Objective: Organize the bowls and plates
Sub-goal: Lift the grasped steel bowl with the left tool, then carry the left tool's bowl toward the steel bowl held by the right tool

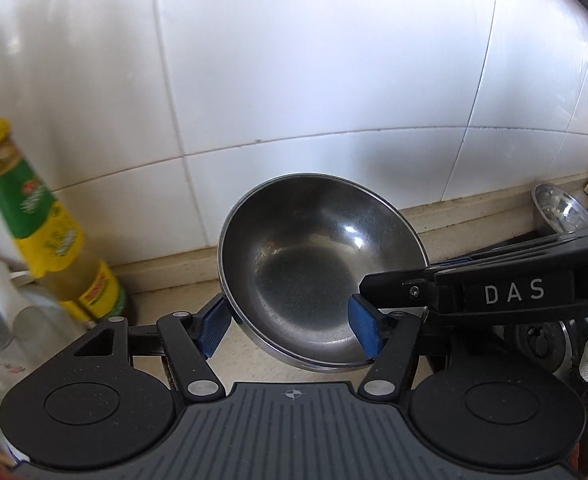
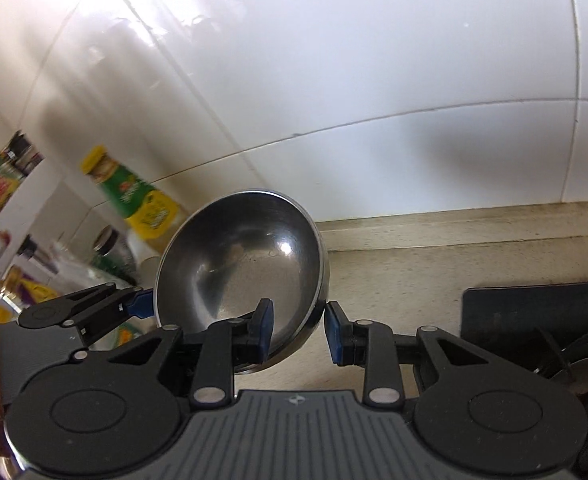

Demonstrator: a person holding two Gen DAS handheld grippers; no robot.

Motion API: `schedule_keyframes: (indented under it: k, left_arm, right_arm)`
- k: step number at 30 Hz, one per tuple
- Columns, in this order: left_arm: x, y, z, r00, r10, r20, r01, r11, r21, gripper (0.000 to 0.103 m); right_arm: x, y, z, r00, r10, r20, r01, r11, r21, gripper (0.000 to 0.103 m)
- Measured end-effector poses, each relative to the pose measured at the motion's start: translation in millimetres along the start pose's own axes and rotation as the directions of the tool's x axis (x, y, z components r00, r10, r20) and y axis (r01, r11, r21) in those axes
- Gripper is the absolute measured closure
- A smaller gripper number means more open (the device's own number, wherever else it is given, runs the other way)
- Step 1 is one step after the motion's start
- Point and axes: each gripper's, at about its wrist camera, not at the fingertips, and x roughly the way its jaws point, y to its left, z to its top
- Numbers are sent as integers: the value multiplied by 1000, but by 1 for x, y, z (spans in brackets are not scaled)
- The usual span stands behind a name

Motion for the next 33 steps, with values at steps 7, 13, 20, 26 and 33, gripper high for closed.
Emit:
schedule_keyframes:
  k: [7,13,20,26,33]
  left_arm:
    - [-35,7,-12,999,31,35,-31,999,-22,32]
    - [-55,12,-20,997,49,55,-47,998,-40,32]
    - [-71,15,-38,997,64,52,-61,996,-59,31]
    - [-78,15,-55,997,71,39,-68,995,-76,31]
    - [-66,14,-80,997,69,-17,-70,992,-105,30]
  right_arm:
    - [-13,31,-9,1000,30,10,-29,998,-54,75]
    - [-21,48,-15,998,56,13,-55,995,-84,75]
    - [-26,58,-28,997,75,-11,-76,991,-109,75]
    - [-26,64,-44,995,91,-35,-94,989,-115,75]
    - [-11,61,-67,991,85,-101,-96,989,-113,75]
